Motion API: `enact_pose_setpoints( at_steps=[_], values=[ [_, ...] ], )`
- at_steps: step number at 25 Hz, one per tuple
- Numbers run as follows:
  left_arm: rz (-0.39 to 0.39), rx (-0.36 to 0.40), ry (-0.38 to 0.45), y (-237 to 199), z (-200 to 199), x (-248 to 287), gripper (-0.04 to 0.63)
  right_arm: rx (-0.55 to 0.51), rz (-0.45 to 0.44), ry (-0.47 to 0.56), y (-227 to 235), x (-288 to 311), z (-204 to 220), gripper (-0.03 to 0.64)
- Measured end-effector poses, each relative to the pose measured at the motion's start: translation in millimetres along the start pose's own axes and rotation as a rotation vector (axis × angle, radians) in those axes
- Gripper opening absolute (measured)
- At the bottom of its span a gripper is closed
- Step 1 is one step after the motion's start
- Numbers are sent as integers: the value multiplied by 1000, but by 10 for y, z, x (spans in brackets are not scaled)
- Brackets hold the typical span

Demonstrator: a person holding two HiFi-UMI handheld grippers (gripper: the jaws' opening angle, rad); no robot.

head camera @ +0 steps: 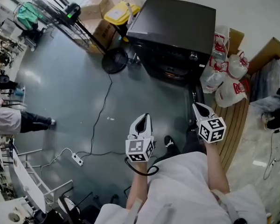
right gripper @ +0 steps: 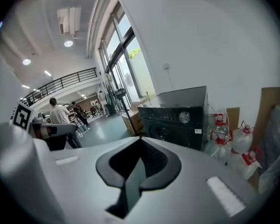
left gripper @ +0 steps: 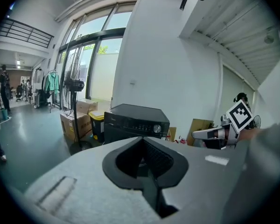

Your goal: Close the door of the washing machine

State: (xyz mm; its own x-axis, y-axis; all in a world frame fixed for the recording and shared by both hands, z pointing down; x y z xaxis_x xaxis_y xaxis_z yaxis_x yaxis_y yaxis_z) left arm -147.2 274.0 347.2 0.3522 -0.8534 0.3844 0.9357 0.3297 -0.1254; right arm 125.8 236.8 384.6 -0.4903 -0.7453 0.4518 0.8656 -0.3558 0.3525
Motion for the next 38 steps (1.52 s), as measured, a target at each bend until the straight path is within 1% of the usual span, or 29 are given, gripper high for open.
enact_pose_setpoints(
  at_steps=[6,10,16,20,23,25,26,27,28,29,30,31,35,38],
  values=[
    [23,0,-18,130,-82,456,2,43,34,-31,467,115,-6,4],
    [35,1,-31,234,-164,754,2,68,33,-35,777,195,-81,3],
    [42,-10,-70,415,-231,1196,3,81,-9,-64,1174,338,-156,3],
    [34,-30,-109,510,-137,1471,3,70,-51,-109,1410,459,-124,3],
    [34,-55,-156,626,103,1738,3,46,-83,-154,1635,594,25,5],
    [53,-84,-211,762,396,1956,5,48,-100,-195,1821,680,165,5],
    [73,-106,-241,845,558,2067,23,52,-112,-220,1913,719,232,5],
    [96,-130,-268,930,710,2172,32,53,-126,-245,1994,759,287,25],
    [118,-153,-290,1017,846,2266,54,50,-141,-267,2066,799,329,64],
    [138,-171,-309,1104,964,2349,71,43,-153,-286,2135,834,359,71],
    [155,-182,-325,1191,1065,2423,72,33,-162,-300,2204,868,379,70],
    [170,-189,-341,1275,1155,2492,74,24,-170,-313,2274,901,395,66],
    [220,-214,-408,1560,1480,2700,115,-1,-204,-366,2489,1031,476,66],
    [215,-213,-455,1677,1647,2798,133,-11,-251,-401,2579,1144,533,66]
  ],
)
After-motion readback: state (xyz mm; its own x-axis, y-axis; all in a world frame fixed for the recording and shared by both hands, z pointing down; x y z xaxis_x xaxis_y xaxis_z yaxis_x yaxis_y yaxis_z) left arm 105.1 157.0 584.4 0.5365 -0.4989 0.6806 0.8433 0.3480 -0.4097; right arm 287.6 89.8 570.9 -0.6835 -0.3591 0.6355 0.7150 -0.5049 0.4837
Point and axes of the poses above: the fingertips, and each gripper's own axes: x forward along the fingers, y to its right, z out of its underside, the point moved 7 cm from there along -x, backward along the fingers, and after that the axes turned 3 degrees about x, right-handed, at the moved point
